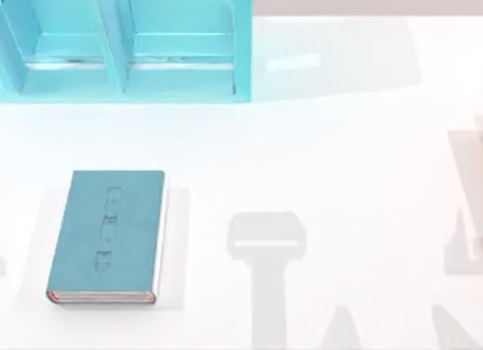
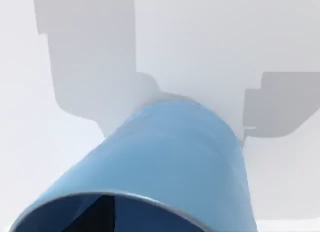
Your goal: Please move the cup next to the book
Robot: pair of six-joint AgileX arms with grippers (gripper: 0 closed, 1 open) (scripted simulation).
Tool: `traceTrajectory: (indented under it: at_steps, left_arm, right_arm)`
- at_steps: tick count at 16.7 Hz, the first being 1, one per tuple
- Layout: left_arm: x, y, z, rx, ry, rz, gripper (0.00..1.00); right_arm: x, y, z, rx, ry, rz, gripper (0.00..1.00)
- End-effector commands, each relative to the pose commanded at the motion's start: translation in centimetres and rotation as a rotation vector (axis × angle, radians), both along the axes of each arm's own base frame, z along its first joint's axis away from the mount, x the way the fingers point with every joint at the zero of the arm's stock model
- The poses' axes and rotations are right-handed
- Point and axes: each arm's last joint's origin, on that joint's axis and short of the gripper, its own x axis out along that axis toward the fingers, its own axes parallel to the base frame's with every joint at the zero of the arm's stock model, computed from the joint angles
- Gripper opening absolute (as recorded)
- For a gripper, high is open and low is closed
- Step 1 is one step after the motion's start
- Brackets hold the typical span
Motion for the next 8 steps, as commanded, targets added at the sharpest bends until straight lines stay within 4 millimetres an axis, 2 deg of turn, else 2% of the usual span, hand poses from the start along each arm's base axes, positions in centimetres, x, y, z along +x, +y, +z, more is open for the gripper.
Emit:
traceTrajectory:
  at_steps: [5,8]
  left_arm:
    - [-0.10,-0.10,-0.55,-0.002,0.002,0.000,1.00]
    - [-0.10,-0.10,-0.55,-0.002,0.002,0.000,0.77]
  right_arm:
    - [0.00,0.00,0.00,0.000,0.000,0.000,1.00]
    - [0.00,0.00,0.00,0.000,0.000,0.000,1.00]
